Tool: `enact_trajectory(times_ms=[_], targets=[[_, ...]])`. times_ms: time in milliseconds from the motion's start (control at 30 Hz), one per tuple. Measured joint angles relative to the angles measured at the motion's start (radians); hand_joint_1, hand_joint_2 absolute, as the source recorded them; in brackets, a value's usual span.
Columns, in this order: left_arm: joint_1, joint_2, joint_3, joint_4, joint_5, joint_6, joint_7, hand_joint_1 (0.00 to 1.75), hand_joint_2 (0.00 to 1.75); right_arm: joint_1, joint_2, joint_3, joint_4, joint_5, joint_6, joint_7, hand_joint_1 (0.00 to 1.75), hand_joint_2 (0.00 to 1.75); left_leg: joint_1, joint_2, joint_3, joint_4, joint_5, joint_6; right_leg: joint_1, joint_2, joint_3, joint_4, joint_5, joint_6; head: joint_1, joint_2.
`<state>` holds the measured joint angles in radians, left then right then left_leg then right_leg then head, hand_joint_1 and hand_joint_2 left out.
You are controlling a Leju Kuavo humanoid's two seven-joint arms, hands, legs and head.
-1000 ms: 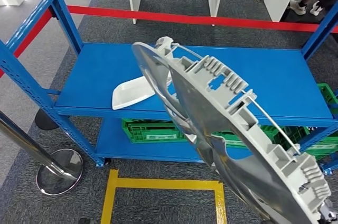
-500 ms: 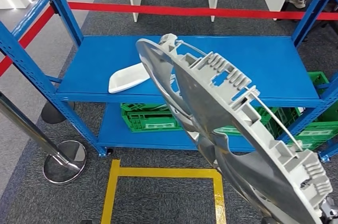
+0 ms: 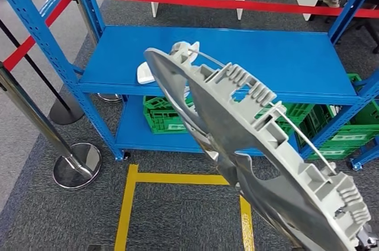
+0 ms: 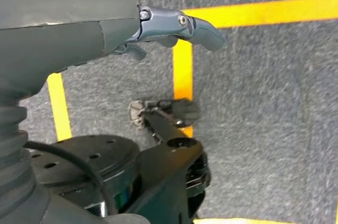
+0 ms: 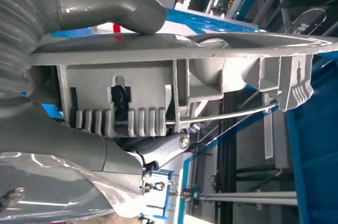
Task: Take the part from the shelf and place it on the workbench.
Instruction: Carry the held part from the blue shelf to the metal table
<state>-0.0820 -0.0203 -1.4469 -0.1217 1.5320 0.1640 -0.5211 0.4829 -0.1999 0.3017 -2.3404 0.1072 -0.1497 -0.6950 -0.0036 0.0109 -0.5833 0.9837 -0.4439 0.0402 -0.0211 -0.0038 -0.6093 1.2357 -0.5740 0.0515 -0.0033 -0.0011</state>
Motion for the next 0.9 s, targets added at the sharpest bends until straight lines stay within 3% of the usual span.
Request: enact_trajectory(times_ms=[33, 100, 167, 233, 267, 300, 367, 400, 433, 467, 500, 533, 600, 633, 700, 767, 833, 900], targets=[[0.0, 0.0, 0.0, 0.0, 0.0, 0.0, 0.0, 0.0, 1.75, -0.001, 0.0, 0.0, 0.0, 0.0, 0.0, 0.0, 1.75, 1.75, 0.0, 0.0, -0.014, 0.005, 0.008, -0.004, 0.0, 0.0, 0.05, -0.065, 0.021, -0.001, 0.0, 0.0], [0.0, 0.0, 0.0, 0.0, 0.0, 0.0, 0.0, 0.0, 1.75, -0.003, 0.0, 0.0, 0.0, 0.0, 0.0, 0.0, 1.75, 1.75, -0.003, 0.0, -0.035, 0.016, 0.025, -0.013, 0.001, 0.001, 0.149, -0.21, 0.02, -0.006, 0.001, 0.0], [0.0, 0.0, 0.0, 0.0, 0.0, 0.0, 0.0, 0.0, 1.75, -0.004, 0.0, 0.0, 0.0, 0.0, 0.0, 0.0, 1.75, 1.75, -0.006, 0.001, -0.048, 0.02, 0.044, -0.02, 0.004, 0.003, 0.182, -0.274, 0.003, -0.012, 0.003, 0.0], [0.002, 0.003, 0.0, 0.001, 0.0, 0.0, 0.0, 0.0, 1.75, -0.003, -0.001, 0.0, 0.0, 0.0, 0.0, 0.0, 1.75, 1.75, -0.005, -0.001, -0.059, 0.024, 0.045, -0.029, 0.001, 0.002, 0.165, -0.276, 0.013, -0.023, 0.003, 0.0], [0.003, 0.003, 0.0, 0.001, 0.0, 0.0, 0.0, 0.0, 1.75, -0.003, -0.002, -0.001, 0.0, 0.0, 0.0, 0.0, 1.75, 1.75, -0.003, -0.002, -0.066, 0.041, 0.021, -0.036, 0.0, -0.001, 0.157, -0.275, 0.02, -0.031, 0.001, 0.0], [0.003, 0.004, 0.0, 0.002, 0.0, 0.0, 0.0, 0.0, 1.75, -0.003, -0.002, 0.0, 0.0, 0.0, 0.0, 0.0, 1.75, 1.75, -0.001, -0.004, -0.076, 0.077, -0.02, -0.042, -0.002, -0.003, 0.148, -0.275, 0.028, -0.038, -0.001, 0.0], [0.003, 0.003, 0.0, 0.002, 0.0, 0.0, 0.0, 0.0, 1.75, -0.004, -0.002, 0.0, 0.0, 0.0, 0.0, 0.0, 1.75, 1.75, 0.004, -0.004, -0.1, 0.203, -0.117, -0.053, 0.0, -0.008, 0.129, -0.268, 0.043, -0.049, -0.004, 0.0], [0.003, 0.002, 0.0, 0.002, 0.0, 0.0, 0.0, 0.0, 1.75, -0.004, -0.002, 0.0, 0.0, 0.0, 0.0, 0.0, 1.75, 1.75, 0.005, -0.004, -0.107, 0.264, -0.147, -0.056, 0.002, -0.01, 0.117, -0.263, 0.049, -0.051, -0.004, 0.0], [0.003, 0.002, 0.0, 0.002, 0.0, 0.0, 0.0, 0.0, 1.75, -0.004, -0.002, 0.0, 0.0, 0.0, 0.0, 0.0, 1.75, 1.75, 0.006, -0.004, -0.104, 0.299, -0.156, -0.057, 0.002, -0.011, 0.103, -0.257, 0.055, -0.052, -0.004, 0.0], [0.003, 0.002, 0.0, 0.002, 0.0, 0.0, 0.0, 0.0, 1.75, -0.004, -0.002, 0.0, 0.0, 0.0, 0.0, 0.0, 1.75, 1.75, 0.006, -0.004, -0.085, 0.297, -0.145, -0.056, 0.003, -0.014, 0.089, -0.249, 0.059, -0.051, -0.005, 0.0], [0.003, 0.002, 0.0, 0.002, 0.0, 0.0, 0.0, 0.0, 1.75, -0.004, -0.002, 0.0, 0.0, 0.0, 0.0, 0.0, 1.75, 1.75, 0.006, -0.003, -0.05, 0.258, -0.122, -0.053, 0.003, -0.017, 0.077, -0.241, 0.061, -0.051, -0.005, 0.0], [0.001, 0.002, 0.0, 0.002, 0.0, 0.0, 0.0, 0.0, 1.75, -0.004, -0.002, 0.0, 0.0, 0.0, 0.0, 0.0, 1.75, 1.75, 0.004, 0.003, -0.003, 0.192, -0.098, -0.048, 0.004, -0.022, 0.067, -0.233, 0.063, -0.05, -0.005, 0.0], [-0.004, 0.004, 0.0, 0.002, 0.0, 0.0, 0.0, 0.0, 1.75, -0.003, -0.002, 0.0, 0.0, 0.0, 0.0, 0.0, 1.75, 1.75, -0.003, 0.022, 0.075, 0.066, -0.081, -0.035, 0.007, -0.034, 0.055, -0.223, 0.069, -0.043, -0.005, 0.0], [-0.007, 0.004, 0.0, 0.002, 0.0, 0.0, 0.0, 0.0, 1.75, -0.003, -0.002, 0.0, 0.0, 0.0, 0.0, 0.0, 1.75, 1.75, -0.007, 0.028, 0.092, 0.031, -0.082, -0.03, 0.007, -0.042, 0.052, -0.221, 0.073, -0.037, -0.005, 0.0], [-0.007, 0.004, 0.0, 0.002, 0.0, 0.0, 0.0, 0.0, 1.75, -0.004, -0.002, 0.0, 0.0, 0.0, 0.0, 0.0, 1.75, 1.75, -0.011, 0.02, 0.089, 0.012, -0.077, -0.023, 0.007, -0.059, 0.046, -0.222, 0.085, -0.023, -0.004, 0.0], [-0.004, 0.003, 0.0, 0.002, 0.0, 0.0, 0.0, 0.0, 1.75, -0.004, -0.002, -0.001, 0.0, 0.0, 0.0, 0.0, 1.75, 1.75, -0.006, 0.01, 0.074, 0.002, -0.058, -0.01, 0.007, -0.05, 0.035, -0.209, 0.062, -0.014, -0.003, 0.0], [-0.004, 0.002, 0.0, 0.002, 0.0, 0.0, 0.0, 0.0, 1.75, -0.004, -0.003, 0.0, 0.0, 0.0, 0.0, 0.0, 1.75, 1.75, -0.003, 0.002, 0.051, -0.002, -0.036, 0.0, 0.006, -0.02, 0.01, -0.135, -0.023, -0.01, 0.0, 0.0], [-0.005, 0.001, 0.0, 0.003, 0.0, 0.0, 0.0, 0.0, 1.75, -0.005, -0.003, 0.0, 0.0, 0.0, 0.0, 0.0, 1.75, 1.75, -0.005, -0.008, 0.021, 0.001, -0.016, 0.004, 0.007, -0.004, -0.015, -0.017, -0.104, -0.008, 0.002, 0.0]])
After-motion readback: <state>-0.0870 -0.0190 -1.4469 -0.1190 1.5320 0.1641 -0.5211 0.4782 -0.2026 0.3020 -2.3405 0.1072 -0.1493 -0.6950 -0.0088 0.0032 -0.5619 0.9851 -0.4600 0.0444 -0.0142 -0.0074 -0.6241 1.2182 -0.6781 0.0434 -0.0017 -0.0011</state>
